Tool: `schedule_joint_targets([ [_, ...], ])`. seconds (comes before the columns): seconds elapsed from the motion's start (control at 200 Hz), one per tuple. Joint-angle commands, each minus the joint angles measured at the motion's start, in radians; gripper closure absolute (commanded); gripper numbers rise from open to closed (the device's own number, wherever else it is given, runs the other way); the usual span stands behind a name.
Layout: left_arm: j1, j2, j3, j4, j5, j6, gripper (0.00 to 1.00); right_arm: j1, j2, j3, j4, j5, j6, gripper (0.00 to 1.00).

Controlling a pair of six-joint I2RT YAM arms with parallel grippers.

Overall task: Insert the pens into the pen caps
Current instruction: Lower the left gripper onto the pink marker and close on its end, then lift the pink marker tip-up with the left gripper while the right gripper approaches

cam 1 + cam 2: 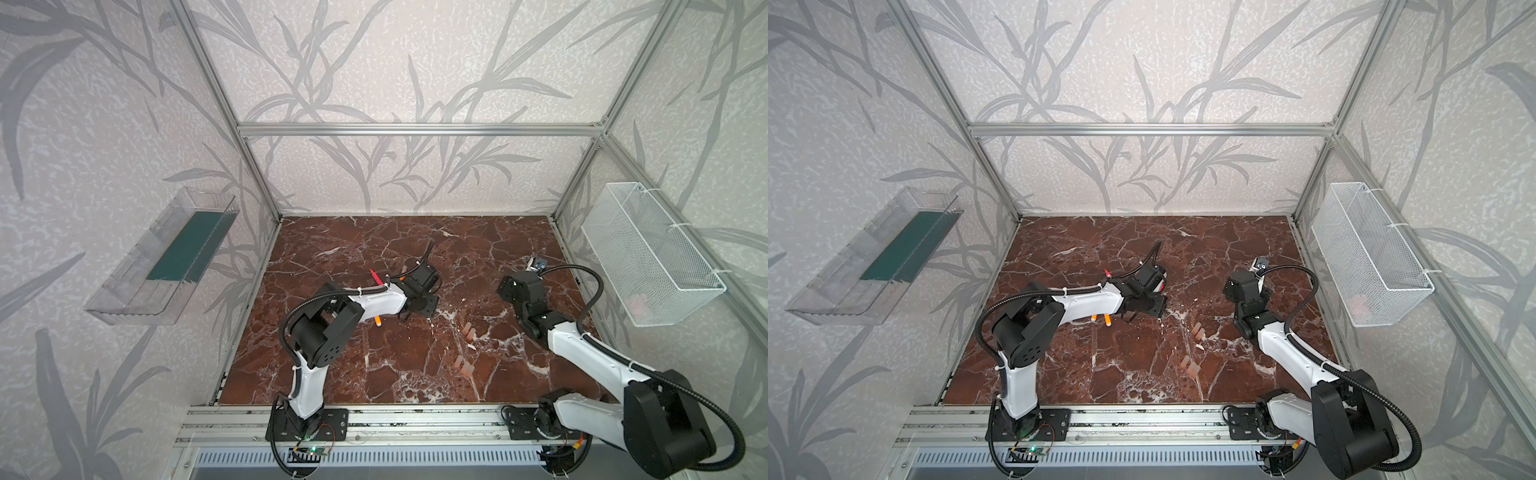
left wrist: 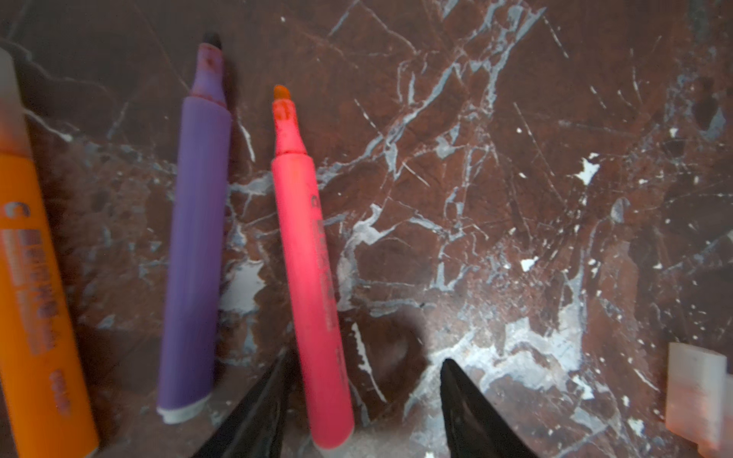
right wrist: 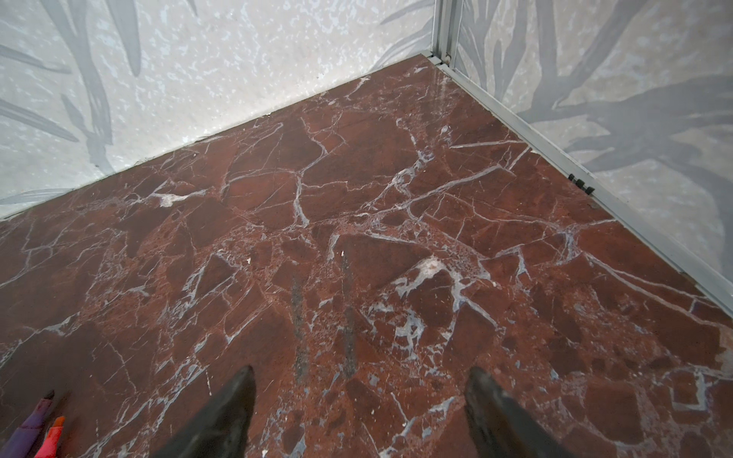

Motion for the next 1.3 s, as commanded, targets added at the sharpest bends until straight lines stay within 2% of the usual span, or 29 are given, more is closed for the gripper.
schedule_joint_targets([
  [0.0, -0.006, 0.043, 0.002, -0.007, 0.002, -0.011, 0.45, -0.001, -0.032, -0.022, 0.009, 0.011, 0.006, 0.19],
  [0.19, -0.005, 0.069, 0.015, -0.009, -0.012, -0.022, 0.67, -0.001, -0.060, -0.041, 0.008, 0.009, 0.008, 0.18],
  [0.415, -0.005, 0.051, 0.010, -0.026, -0.043, -0.020, 0.83, -0.001, -0.064, -0.036, -0.004, 0.010, 0.014, 0.18],
  [0.475, -0.005, 0.034, 0.005, -0.024, -0.042, -0.020, 0.86, -0.001, -0.084, -0.032, -0.048, -0.020, 0.038, 0.18],
  [0.54, -0.004, 0.010, -0.001, -0.019, -0.036, -0.016, 0.91, -0.001, -0.123, -0.032, -0.114, -0.112, 0.083, 0.18],
  [0.685, -0.005, -0.058, -0.023, -0.001, -0.007, -0.002, 0.93, 0.001, -0.235, -0.075, -0.096, -0.363, 0.122, 0.18],
  [0.805, -0.008, -0.138, -0.084, 0.068, 0.047, 0.000, 0.96, 0.021, -0.303, -0.147, -0.002, -0.504, 0.228, 0.18],
  [0.935, -0.017, -0.217, -0.149, 0.136, 0.107, -0.013, 0.99, 0.100, -0.287, -0.198, 0.125, -0.555, 0.311, 0.14],
  [1.125, -0.050, -0.276, -0.214, 0.212, 0.151, -0.001, 1.00, 0.230, -0.104, -0.174, 0.322, -0.602, 0.389, 0.15],
  [1.295, -0.082, -0.328, -0.274, 0.260, 0.158, -0.005, 1.00, 0.248, 0.048, -0.147, 0.453, -0.616, 0.466, 0.16],
])
